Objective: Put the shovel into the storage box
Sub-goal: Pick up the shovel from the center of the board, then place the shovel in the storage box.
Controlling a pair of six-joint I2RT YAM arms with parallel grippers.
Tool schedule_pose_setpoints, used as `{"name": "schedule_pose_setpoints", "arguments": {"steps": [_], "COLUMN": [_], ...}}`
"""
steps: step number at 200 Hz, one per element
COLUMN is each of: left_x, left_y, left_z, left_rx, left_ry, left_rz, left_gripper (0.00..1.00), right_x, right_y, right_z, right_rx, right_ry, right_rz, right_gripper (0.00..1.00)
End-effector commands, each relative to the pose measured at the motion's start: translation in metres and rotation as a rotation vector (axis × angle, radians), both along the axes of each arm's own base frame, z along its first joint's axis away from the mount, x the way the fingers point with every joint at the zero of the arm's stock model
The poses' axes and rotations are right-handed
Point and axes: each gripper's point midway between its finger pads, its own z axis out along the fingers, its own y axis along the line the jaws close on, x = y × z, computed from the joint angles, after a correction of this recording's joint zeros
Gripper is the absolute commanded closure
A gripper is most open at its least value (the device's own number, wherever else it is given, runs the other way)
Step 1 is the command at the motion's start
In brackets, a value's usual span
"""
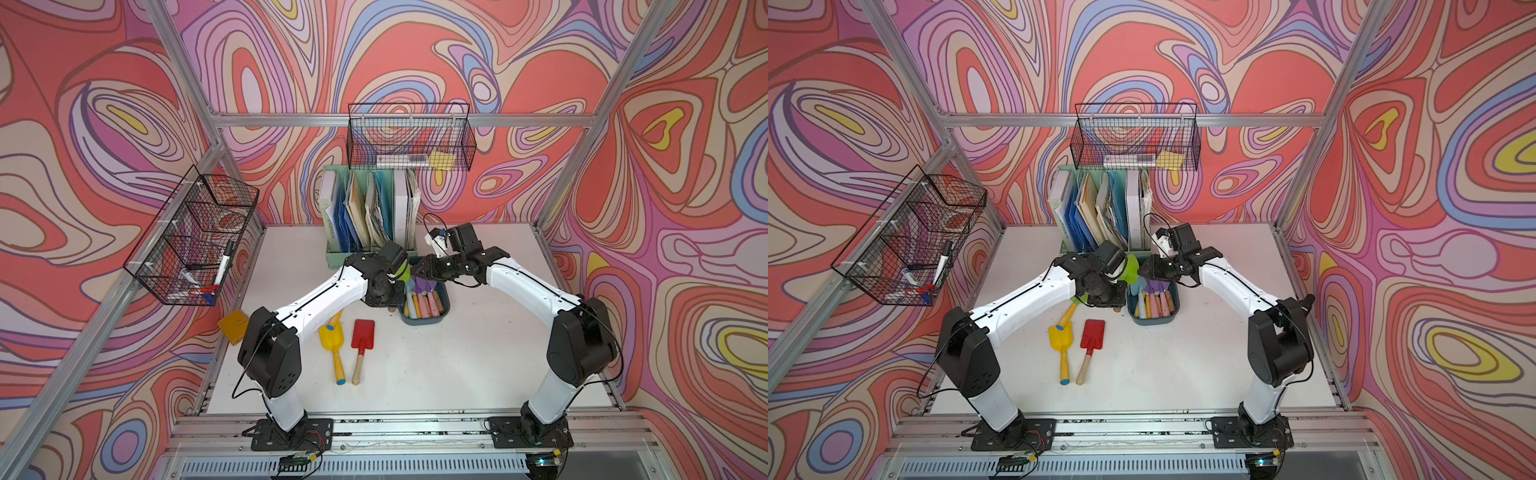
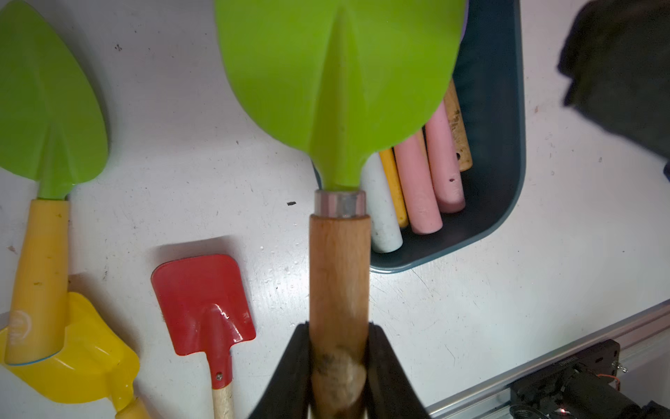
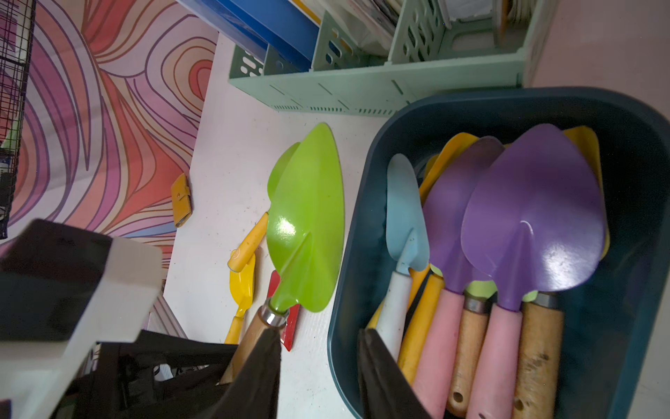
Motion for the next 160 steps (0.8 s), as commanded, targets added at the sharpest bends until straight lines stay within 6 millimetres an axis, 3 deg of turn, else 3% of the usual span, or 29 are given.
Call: {"name": "schedule_pose_setpoints", "arguments": {"steps": [1, 15, 96, 160], "left_x": [-0.002, -0.002, -0.003, -0.003], "left_y": [-0.002, -0.004, -0.014, -0.017], "left_z": [0.023, 0.026, 0.036, 0.034], "left_rx": [-0.036, -0.048, -0.114, -0.127], "left_ry": [-0.035, -0.041, -0.050, -0.048], "left_rz": [-0.012, -0.012, -0.023, -0.023], "left_gripper": [0.91, 0.91, 0.91, 0.91], "right_x": [0.011, 0.013, 0.025, 0.030], "right_y": [0.007, 0.009, 0.017, 0.027], "right_z": [0.005, -0.005, -0.016, -0.014], "right_rx": [0.013, 0.006, 0.003, 0.044], "right_ry": [-0.022, -0.003, 0.010, 0.013], "right_rz": [-0.009, -0.008, -0.009, 0.005], "right_gripper": [0.63, 0.64, 0.67, 0.93]}}
